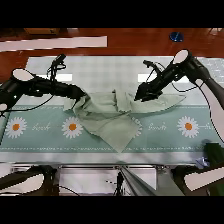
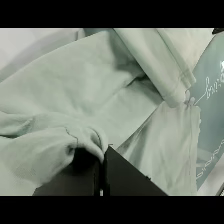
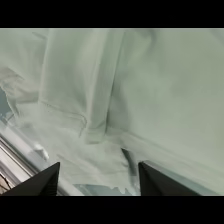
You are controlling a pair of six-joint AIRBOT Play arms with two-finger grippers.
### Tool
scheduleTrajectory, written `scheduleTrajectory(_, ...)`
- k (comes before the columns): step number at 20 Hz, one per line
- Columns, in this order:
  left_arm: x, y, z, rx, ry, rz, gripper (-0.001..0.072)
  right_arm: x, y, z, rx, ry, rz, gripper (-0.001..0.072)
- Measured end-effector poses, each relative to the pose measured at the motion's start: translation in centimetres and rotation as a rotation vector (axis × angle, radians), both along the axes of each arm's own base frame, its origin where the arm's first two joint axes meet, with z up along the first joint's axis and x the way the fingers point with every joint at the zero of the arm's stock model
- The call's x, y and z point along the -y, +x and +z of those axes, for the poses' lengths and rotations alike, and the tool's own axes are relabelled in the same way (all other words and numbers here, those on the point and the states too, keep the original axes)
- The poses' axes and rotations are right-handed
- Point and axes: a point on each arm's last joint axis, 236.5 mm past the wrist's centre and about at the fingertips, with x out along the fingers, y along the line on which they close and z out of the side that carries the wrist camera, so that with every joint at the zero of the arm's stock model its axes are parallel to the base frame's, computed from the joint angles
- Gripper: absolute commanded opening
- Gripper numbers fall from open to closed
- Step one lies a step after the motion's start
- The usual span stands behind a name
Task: Fold the shirts.
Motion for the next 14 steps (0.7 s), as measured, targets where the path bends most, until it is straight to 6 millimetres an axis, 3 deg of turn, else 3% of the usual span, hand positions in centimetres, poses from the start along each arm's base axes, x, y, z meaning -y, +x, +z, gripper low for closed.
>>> scheduleTrajectory(4, 0.0, 0.0, 0.0, 0.003, 0.001, -0.004, 0.003, -0.8, -1.5, -1.9, -0.044, -0.015, 0.003, 0.0569)
scheduleTrajectory(13, 0.0, 0.0, 0.0, 0.005, 0.002, -0.008, 0.003, -3.4, -1.8, -4.1, -0.046, 0.001, -0.017, 0.0532)
scheduleTrajectory(14, 0.0, 0.0, 0.0, 0.005, 0.002, -0.008, 0.003, -3.9, -1.8, -4.5, -0.047, 0.003, -0.013, 0.0457)
